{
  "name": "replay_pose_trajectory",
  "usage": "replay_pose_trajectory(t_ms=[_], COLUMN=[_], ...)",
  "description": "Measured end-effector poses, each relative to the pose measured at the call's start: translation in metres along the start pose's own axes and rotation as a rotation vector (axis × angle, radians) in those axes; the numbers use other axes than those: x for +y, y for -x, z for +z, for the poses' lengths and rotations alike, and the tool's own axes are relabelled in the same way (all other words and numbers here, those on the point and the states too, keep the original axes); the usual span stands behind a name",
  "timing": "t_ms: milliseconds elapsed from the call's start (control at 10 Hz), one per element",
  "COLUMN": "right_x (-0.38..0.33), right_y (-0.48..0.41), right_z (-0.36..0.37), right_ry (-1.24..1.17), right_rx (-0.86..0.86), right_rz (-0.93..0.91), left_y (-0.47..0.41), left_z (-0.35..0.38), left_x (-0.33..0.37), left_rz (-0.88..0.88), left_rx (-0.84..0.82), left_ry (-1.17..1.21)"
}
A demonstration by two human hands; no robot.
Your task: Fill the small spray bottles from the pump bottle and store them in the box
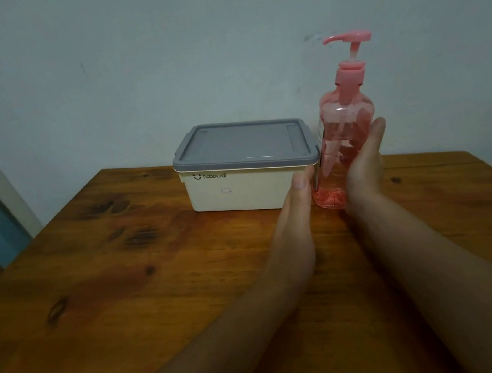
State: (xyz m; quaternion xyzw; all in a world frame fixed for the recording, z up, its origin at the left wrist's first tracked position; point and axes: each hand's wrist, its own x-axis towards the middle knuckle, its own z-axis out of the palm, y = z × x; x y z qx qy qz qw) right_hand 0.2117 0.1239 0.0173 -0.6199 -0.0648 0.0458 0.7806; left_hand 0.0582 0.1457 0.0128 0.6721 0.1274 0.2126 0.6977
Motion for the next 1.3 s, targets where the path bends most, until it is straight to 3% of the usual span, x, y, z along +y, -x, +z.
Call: replay_pose_trajectory(t_ms=[1100, 1300], right_x=[0.007, 0.009], right_y=[-0.043, -0.035], right_z=[0.011, 0.001], right_ry=[0.081, 0.113], right_rx=[-0.030, -0.019], right_rz=[0.015, 0.020], left_y=[0.005, 0.016], left_z=[-0.015, -0.020], left_x=[-0.003, 0.001], left_rz=[0.028, 0.038], left_rx=[0.004, 0.023], left_ry=[-0.122, -0.052])
